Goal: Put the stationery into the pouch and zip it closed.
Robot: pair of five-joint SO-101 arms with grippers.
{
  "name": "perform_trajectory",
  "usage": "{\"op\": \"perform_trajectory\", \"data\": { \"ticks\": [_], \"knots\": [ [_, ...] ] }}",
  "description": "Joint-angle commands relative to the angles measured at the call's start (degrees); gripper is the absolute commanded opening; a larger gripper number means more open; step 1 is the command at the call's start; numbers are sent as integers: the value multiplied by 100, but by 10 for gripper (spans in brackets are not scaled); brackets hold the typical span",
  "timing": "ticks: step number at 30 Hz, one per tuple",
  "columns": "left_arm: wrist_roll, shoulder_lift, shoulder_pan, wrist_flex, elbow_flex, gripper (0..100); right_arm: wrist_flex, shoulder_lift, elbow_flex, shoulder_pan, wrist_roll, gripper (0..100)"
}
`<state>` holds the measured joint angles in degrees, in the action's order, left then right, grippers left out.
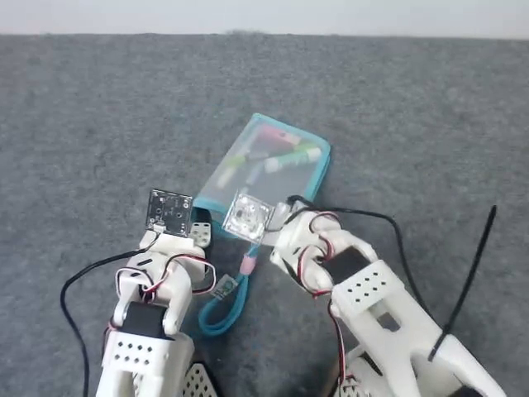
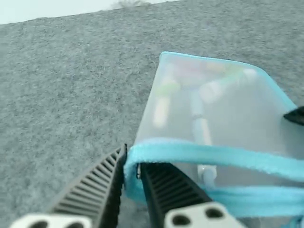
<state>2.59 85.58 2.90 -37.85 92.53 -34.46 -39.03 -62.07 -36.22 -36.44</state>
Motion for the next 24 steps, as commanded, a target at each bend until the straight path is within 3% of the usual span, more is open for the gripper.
{"op": "perform_trajectory", "data": {
  "ticks": [1,8,14,20,24],
  "knots": [
    [-62,114,-9,-44,-295,11,154,119,492,31,185,3],
    [-62,114,9,-44,-303,12,4,998,1204,690,1204,6],
    [-62,114,35,-114,-444,16,-4,2026,1793,1156,1327,6],
    [-62,114,0,-1398,-1332,128,-743,2695,2602,1288,1679,6],
    [-62,114,0,-1908,-1780,145,-1007,2765,2857,1288,1978,6]
  ]
}}
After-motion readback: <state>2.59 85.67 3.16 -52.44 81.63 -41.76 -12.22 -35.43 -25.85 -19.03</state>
